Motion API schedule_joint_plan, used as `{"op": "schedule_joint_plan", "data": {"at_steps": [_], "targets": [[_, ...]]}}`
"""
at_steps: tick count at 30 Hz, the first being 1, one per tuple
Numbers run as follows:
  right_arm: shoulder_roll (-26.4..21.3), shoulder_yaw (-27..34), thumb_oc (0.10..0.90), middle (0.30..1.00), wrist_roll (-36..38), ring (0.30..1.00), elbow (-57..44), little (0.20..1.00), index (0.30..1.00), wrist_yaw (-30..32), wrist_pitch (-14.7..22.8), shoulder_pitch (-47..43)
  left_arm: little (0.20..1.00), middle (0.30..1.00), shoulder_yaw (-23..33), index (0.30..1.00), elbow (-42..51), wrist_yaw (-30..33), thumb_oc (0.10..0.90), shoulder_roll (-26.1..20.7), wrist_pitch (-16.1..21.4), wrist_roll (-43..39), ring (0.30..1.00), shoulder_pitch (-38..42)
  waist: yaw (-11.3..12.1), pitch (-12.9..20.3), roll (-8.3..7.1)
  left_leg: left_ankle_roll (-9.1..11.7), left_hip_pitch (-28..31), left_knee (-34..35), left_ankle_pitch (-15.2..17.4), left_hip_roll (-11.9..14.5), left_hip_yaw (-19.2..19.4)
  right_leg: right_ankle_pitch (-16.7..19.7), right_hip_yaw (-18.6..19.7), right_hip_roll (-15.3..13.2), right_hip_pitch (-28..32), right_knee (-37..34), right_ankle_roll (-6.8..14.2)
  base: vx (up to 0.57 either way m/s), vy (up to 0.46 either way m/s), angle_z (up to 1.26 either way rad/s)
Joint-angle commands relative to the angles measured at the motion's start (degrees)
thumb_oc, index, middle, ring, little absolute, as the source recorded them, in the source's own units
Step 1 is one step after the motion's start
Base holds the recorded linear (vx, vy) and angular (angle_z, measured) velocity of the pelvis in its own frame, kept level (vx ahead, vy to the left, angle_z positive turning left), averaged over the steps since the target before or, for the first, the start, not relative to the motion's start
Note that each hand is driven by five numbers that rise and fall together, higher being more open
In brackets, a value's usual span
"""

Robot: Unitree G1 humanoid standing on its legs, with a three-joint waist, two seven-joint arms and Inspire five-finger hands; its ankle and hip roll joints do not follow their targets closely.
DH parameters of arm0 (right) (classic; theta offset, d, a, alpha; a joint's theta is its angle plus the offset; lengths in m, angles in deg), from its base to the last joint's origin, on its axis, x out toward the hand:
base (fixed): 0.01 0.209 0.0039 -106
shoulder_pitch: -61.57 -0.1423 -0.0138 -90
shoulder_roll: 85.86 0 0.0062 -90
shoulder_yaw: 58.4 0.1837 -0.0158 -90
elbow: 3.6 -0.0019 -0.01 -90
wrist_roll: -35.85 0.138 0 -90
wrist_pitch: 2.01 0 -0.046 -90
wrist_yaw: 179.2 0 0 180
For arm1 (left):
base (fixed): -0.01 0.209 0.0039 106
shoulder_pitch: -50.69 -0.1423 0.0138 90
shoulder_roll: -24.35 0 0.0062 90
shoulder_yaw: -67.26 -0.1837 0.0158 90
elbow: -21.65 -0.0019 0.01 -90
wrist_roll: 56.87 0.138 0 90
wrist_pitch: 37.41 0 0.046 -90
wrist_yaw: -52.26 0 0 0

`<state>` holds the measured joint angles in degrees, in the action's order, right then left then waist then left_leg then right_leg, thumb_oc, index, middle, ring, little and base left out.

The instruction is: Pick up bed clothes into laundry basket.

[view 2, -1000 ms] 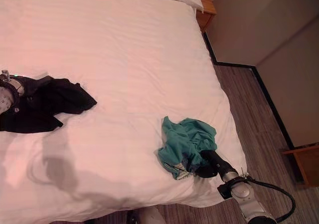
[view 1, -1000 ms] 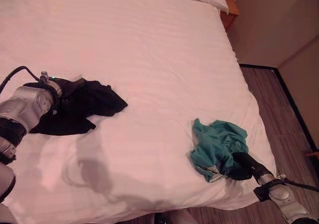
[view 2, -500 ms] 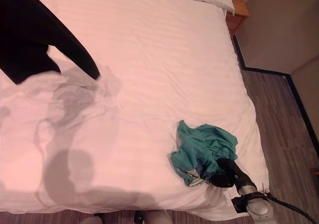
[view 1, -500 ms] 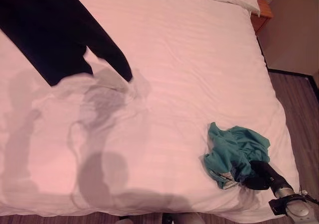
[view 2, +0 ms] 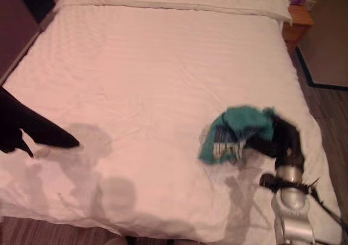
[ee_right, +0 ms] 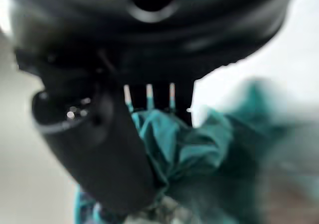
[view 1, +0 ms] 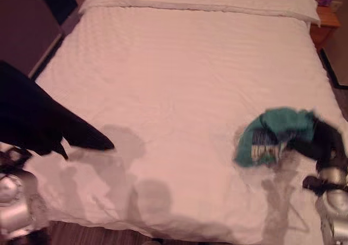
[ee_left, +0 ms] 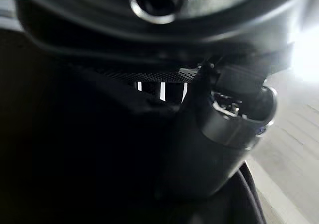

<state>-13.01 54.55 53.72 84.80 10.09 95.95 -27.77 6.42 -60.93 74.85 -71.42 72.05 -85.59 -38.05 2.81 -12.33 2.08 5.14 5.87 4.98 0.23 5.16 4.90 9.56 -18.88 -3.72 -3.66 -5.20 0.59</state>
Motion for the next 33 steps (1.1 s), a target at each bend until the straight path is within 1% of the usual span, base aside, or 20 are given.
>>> {"op": "schedule_joint_plan", "data": {"at_steps": [1,2,3,6,8,11,16,19,20,21,22,23,24,26,27,28,30,31,32,33], "targets": [[-9.5,10.7,0.400,0.300,1.3,0.300,-4.0,0.300,0.300,5.3,8.0,-4.8,0.300,0.300,0.3,0.300,5.8,-3.9,0.400,-11.5,2.4,0.7,0.300,2.2,-0.5,8.0,-3.86,-1.3,-2.8,0.0,0.2,-2.7,-2.4,-7.6,-0.1,-6.3,11.3,0.8,8.1,0.01,0.016,0.30],[-11.5,12.2,0.400,0.300,0.9,0.300,-3.8,0.300,0.300,5.5,7.9,-4.6,0.300,0.300,0.4,0.300,6.6,-4.2,0.400,-12.4,2.1,1.8,0.300,2.1,-0.8,8.1,-4.03,-1.3,-2.7,0.0,0.3,-2.8,-2.4,-7.5,-0.1,-6.4,11.3,0.9,8.2,-0.03,0.031,0.27],[-13.8,15.8,0.400,0.300,0.8,0.300,-3.9,0.300,0.300,6.0,8.1,-3.5,0.300,0.300,1.5,0.300,8.6,-4.5,0.400,-12.9,1.6,3.4,0.300,1.6,-1.0,8.2,-4.00,-1.5,-2.6,0.0,0.4,-3.0,-2.4,-7.4,0.0,-6.6,11.1,1.3,8.3,-0.01,0.032,0.18],[-15.8,20.6,0.400,0.300,0.8,0.300,-4.6,0.300,0.300,6.7,9.3,-1.9,0.300,0.300,4.4,0.300,11.9,-4.1,0.400,-13.2,2.2,5.6,0.300,1.2,-1.7,9.0,-4.32,-1.7,-2.1,0.0,1.0,-3.2,-1.5,-7.1,0.8,-6.9,11.0,1.1,8.6,0.01,0.036,0.06],[-15.7,21.6,0.400,0.300,0.5,0.300,-4.5,0.300,0.300,6.9,9.2,-1.0,0.300,0.300,5.0,0.300,11.8,-3.8,0.400,-13.4,2.3,6.0,0.300,1.1,-1.9,9.2,-4.35,-1.8,-2.0,0.0,1.2,-3.2,-0.9,-6.8,1.2,-7.0,10.9,0.9,8.8,-0.01,0.042,-0.17],[-12.9,23.2,0.400,0.300,-0.3,0.300,-3.4,0.300,0.300,7.6,9.0,1.4,0.300,0.300,4.6,0.300,14.0,-3.8,0.400,-13.4,2.3,7.7,0.300,2.2,-3.7,9.5,-4.34,-2.4,-1.5,0.0,2.0,-3.8,0.4,-5.7,2.9,-7.5,10.1,0.6,9.5,-0.03,0.084,-0.26],[-9.0,24.6,0.400,0.300,0.5,0.300,-1.2,0.300,0.300,8.1,8.5,3.9,0.300,0.300,2.5,0.300,14.1,-4.8,0.400,-14.9,2.4,8.0,0.300,5.4,-6.6,7.9,-4.89,-3.2,-1.7,0.0,2.8,-4.7,3.2,-2.2,6.4,-9.0,6.7,0.9,11.2,-0.12,0.091,-0.31],[-6.5,23.1,0.400,0.300,1.2,0.300,-0.5,0.300,0.300,8.2,9.1,3.6,0.300,0.300,0.8,0.300,12.2,-4.0,0.400,-16.7,2.9,7.7,0.300,8.4,-8.1,5.1,-5.60,-3.4,-3.1,0.0,2.2,-5.1,5.3,2.8,9.1,-10.3,2.1,2.2,13.0,-0.26,0.061,-0.53],[-5.9,22.2,0.400,0.300,1.1,0.300,-0.4,0.300,0.300,8.0,8.9,3.5,0.300,0.300,-0.1,0.300,11.7,-3.8,0.400,-17.2,2.7,7.8,0.300,9.2,-8.4,4.2,-5.32,-3.7,-3.9,0.0,1.6,-4.7,5.6,2.4,9.9,-10.3,1.5,3.3,13.2,-0.43,0.070,-0.57],[-4.7,20.4,0.400,0.300,0.2,0.300,-0.8,0.300,0.300,8.0,8.6,2.9,0.300,0.300,-1.6,0.300,10.2,-3.8,0.400,-17.8,2.2,7.9,0.300,10.3,-7.8,2.9,-4.64,-4.1,-5.2,0.0,0.7,-3.6,6.6,-1.2,10.2,-10.1,1.3,9.0,12.5,-0.33,0.038,-0.52],[-4.6,20.4,0.400,0.300,0.0,0.300,-0.8,0.300,0.300,8.1,8.6,2.8,0.300,0.300,-1.6,0.300,10.0,-3.8,0.400,-17.9,2.2,7.9,0.300,10.4,-7.7,2.7,-4.74,-4.1,-5.3,0.0,0.3,-3.5,6.8,-1.5,10.3,-10.0,0.8,9.8,12.3,-0.33,0.064,-0.58],[-4.2,19.1,0.400,0.300,0.4,0.300,-1.1,0.300,0.300,8.0,8.6,1.8,0.300,0.300,-1.8,0.300,9.6,-4.2,0.400,-18.5,1.4,8.8,0.300,10.0,-6.6,2.3,-4.36,-4.3,-6.0,0.0,-0.6,-2.8,8.0,-3.7,8.0,-10.7,1.3,13.7,11.6,-0.30,0.069,-0.49],[-3.8,16.4,0.400,0.300,0.7,0.300,-2.0,0.300,0.300,6.8,8.2,-0.1,0.300,0.300,-0.5,0.300,9.3,-5.1,0.400,-19.1,-0.5,10.6,0.300,7.5,-3.8,2.6,-4.15,-4.8,-7.1,0.0,-1.7,-2.3,10.0,-7.8,3.8,-11.0,3.8,19.4,10.4,-0.30,0.071,-0.56],[-3.7,16.0,0.400,0.300,0.6,0.300,-2.1,0.300,0.300,6.8,8.1,-0.2,0.300,0.300,0.0,0.300,9.6,-5.2,0.400,-19.0,-0.6,10.6,0.300,7.0,-4.0,2.5,-4.31,-4.7,-7.1,0.0,-2.1,-2.2,10.3,-7.9,3.9,-11.0,3.5,19.9,10.1,-0.19,0.016,-0.76],[-3.7,13.7,0.400,0.300,0.2,0.300,-3.3,0.300,0.300,5.8,7.4,-2.3,0.300,0.300,2.5,0.300,10.1,-5.8,0.400,-17.1,-0.9,9.9,0.300,2.8,-1.4,3.5,-5.04,-5.5,-8.1,0.0,-3.0,-2.2,12.7,-9.7,1.8,-10.7,6.3,24.6,10.2,-0.23,-0.034,-0.79],[-3.8,11.9,0.400,0.300,0.6,0.300,-3.8,0.300,0.300,5.6,7.4,-4.3,0.300,0.300,3.8,0.300,10.3,-5.7,0.400,-15.8,-0.7,9.3,0.300,0.7,0.5,4.3,-5.95,-5.4,-8.7,0.0,-3.3,-2.6,14.2,-10.1,1.1,-11.0,8.2,25.0,10.8,-0.35,-0.104,-1.17],[-3.8,6.6,0.400,0.300,2.5,0.300,-5.0,0.300,0.300,5.5,7.7,-9.5,0.300,0.300,5.6,0.300,10.5,-4.8,0.400,-14.5,-1.0,8.1,0.300,-2.5,5.2,5.7,-7.72,-5.2,-11.0,0.0,-5.1,-2.4,17.3,-8.7,-1.6,-12.5,12.0,23.8,11.4,-0.32,-0.215,-1.72],[-4.2,3.9,0.400,0.300,3.1,0.300,-6.1,0.300,0.300,5.0,7.8,-11.6,0.300,0.300,5.4,0.300,10.3,-4.3,0.400,-13.8,-1.0,7.5,0.300,-3.8,7.7,5.7,-8.49,-4.9,-12.4,-0.2,-6.2,-1.6,18.5,-8.8,-3.4,-13.2,13.4,22.7,11.5,-0.35,-0.284,-1.37],[-4.9,2.5,0.400,0.300,2.7,0.300,-6.6,0.300,0.300,5.0,7.4,-13.4,0.300,0.300,5.6,0.300,10.9,-4.3,0.400,-13.1,-1.0,7.1,0.300,-5.0,9.2,6.0,-9.22,-4.1,-13.0,-0.2,-6.1,-1.0,18.1,-9.6,-3.7,-13.6,14.7,20.7,11.9,-0.38,-0.348,-0.56],[-5.2,0.9,0.400,0.300,2.8,0.300,-7.4,0.300,0.300,4.2,7.0,-15.1,0.300,0.300,6.3,0.300,11.3,-4.3,0.400,-12.0,-0.8,6.6,0.300,-5.8,11.1,6.0,-9.64,-3.2,-14.2,-0.2,-7.6,0.3,18.6,-14.3,-4.5,-12.1,16.2,16.5,11.4,-0.30,-0.356,-0.45]]}}
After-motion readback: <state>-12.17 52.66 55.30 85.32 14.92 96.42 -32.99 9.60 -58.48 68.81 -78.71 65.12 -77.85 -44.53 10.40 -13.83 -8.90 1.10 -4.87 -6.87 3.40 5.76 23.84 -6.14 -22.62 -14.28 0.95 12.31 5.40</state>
